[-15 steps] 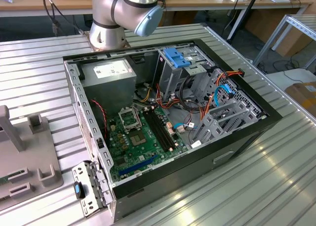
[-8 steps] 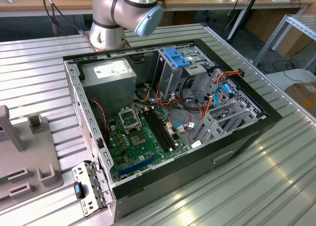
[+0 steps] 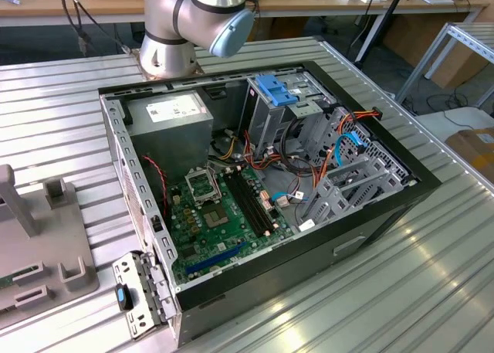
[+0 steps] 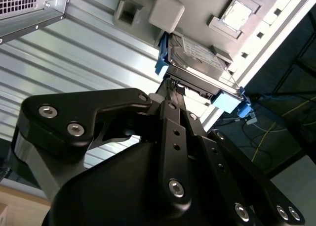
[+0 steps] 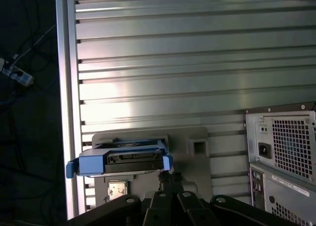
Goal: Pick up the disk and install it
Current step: 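Reach for the disk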
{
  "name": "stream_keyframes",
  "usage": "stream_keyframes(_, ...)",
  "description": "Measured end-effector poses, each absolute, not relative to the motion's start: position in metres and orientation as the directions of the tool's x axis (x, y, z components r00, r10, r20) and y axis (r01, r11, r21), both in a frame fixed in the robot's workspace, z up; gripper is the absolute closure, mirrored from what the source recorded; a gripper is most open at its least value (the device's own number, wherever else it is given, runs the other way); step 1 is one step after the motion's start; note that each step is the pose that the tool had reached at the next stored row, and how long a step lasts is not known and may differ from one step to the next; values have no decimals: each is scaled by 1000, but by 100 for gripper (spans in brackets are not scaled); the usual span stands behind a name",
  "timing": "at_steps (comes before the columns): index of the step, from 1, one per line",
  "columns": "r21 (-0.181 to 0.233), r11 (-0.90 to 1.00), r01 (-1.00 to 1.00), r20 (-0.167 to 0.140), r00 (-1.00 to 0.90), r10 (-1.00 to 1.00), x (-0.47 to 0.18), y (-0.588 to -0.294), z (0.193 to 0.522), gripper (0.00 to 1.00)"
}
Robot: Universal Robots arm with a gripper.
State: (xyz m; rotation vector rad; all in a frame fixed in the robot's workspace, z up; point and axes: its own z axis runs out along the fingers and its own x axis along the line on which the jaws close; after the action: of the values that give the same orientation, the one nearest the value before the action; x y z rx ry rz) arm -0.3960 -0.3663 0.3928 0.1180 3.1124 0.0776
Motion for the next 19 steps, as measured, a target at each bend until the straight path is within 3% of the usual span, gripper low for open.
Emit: stream_keyframes(19,53,996,70,-24,-997,71,-425,-366,392,89)
